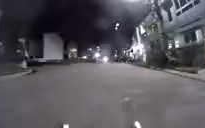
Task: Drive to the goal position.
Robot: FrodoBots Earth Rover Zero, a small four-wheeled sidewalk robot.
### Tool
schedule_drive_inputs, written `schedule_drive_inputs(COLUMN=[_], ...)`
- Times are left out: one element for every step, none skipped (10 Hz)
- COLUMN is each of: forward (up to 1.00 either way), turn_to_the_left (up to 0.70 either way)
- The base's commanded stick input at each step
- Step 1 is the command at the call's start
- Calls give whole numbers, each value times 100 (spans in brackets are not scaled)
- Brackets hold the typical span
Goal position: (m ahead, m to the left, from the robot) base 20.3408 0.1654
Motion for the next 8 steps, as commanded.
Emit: schedule_drive_inputs(forward=[85, 85, 85, 85, 85, 85, 85, 85], turn_to_the_left=[-34, -34, -34, -26, -5, 0, -12, -34])
